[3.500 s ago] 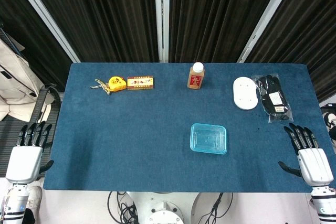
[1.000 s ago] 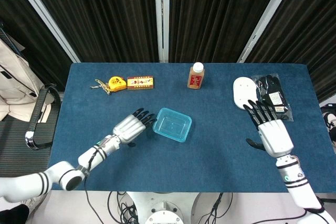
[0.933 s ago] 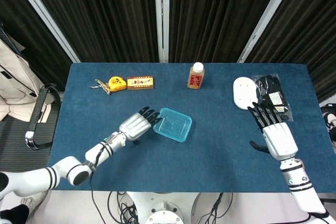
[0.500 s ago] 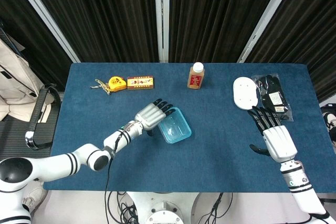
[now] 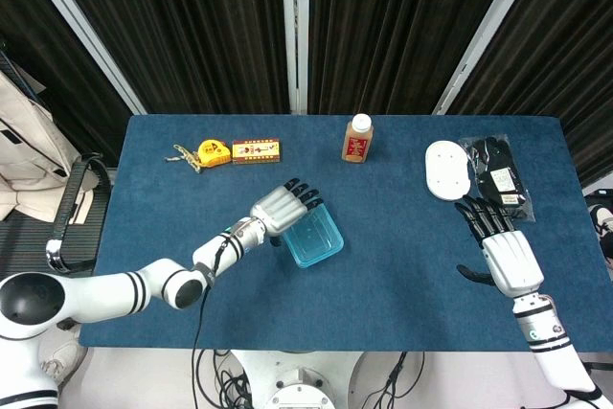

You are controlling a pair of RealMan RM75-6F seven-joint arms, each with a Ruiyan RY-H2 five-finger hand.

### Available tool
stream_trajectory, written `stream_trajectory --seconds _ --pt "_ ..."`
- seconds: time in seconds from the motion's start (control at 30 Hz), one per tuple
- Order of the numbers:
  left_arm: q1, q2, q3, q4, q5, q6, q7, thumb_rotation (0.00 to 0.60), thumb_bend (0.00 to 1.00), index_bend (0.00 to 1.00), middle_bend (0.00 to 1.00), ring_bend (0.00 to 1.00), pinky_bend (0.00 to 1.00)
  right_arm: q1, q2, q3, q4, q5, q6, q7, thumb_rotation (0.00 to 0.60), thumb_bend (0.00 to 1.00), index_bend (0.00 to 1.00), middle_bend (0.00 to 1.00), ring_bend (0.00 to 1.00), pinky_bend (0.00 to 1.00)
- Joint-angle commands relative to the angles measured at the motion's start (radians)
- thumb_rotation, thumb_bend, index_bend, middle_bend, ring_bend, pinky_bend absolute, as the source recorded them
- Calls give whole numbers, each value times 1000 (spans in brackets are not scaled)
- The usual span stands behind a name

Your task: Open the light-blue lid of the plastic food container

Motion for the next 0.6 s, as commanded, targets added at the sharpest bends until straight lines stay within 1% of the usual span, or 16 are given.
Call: stream_trajectory --seconds 0.03,0.27,0.5,0.6 --pt "-39 -10 14 25 -19 -29 3 600 0 0 0 0 0 -5 -2 -1 2 4 1 4 600 12 0 33 0 0" --pt "-135 -37 49 85 -50 -94 0 600 0 0 0 0 0 -22 -10 -6 14 11 7 13 600 11 0 33 0 0" --pt "-195 -60 77 131 -76 -134 -36 600 0 0 0 0 0 -30 -17 -6 26 14 7 21 600 11 0 33 0 0" --pt "-218 -69 98 158 -100 -150 -52 600 0 0 0 0 0 -31 -21 -7 30 12 5 24 600 11 0 33 0 0"
